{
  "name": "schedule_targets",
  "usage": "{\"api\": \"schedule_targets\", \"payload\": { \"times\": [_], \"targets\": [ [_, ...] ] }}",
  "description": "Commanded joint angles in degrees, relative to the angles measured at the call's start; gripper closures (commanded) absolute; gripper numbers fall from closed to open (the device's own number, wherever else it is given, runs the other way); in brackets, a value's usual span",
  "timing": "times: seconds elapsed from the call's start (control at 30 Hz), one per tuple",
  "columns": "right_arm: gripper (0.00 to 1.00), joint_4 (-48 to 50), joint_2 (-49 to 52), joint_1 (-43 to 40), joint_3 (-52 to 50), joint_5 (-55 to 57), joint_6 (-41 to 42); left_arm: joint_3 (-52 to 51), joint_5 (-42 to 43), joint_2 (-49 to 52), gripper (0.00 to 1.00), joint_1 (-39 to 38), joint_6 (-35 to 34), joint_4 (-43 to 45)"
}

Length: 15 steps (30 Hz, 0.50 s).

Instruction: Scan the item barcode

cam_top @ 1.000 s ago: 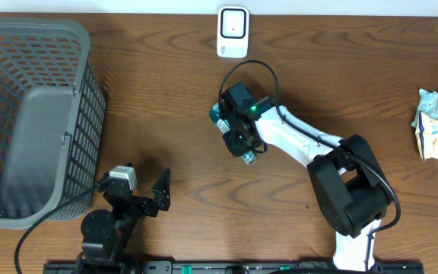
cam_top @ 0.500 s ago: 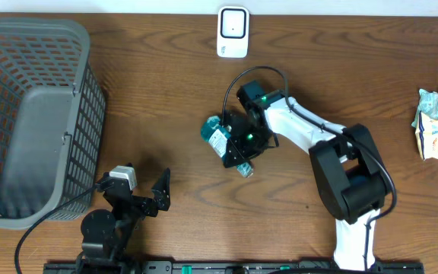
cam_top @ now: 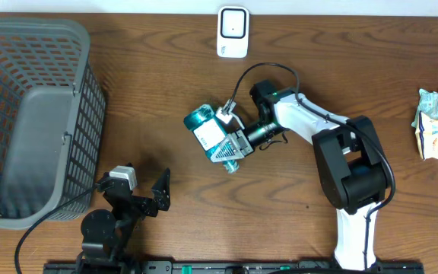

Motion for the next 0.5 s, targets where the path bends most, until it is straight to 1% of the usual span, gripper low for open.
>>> {"api": "schedule_targets", "payload": {
  "times": [0.0,0.17,0.3,0.47],
  "targets": [
    [0.99,0.09,-0.72,0.0,0.37,-10.01,-3.39,-0.9,0.72,-0.31,0.02,0.13,-0.11,-1.25],
    [0.99,-0.33,-0.83,-0.02,0.39,-6.93,-3.39,-0.9,0.72,-0.31,0.02,0.13,-0.11,-1.25],
    [0.99,-0.28,-0.94,-0.02,1.77,4.76,-3.3,-0.9,0.72,-0.31,0.02,0.13,-0.11,-1.25],
    [0.99,1.55,-0.94,-0.02,6.56,14.05,-3.23,-0.9,0.72,-0.31,0.02,0.13,-0.11,-1.25]
  ]
}}
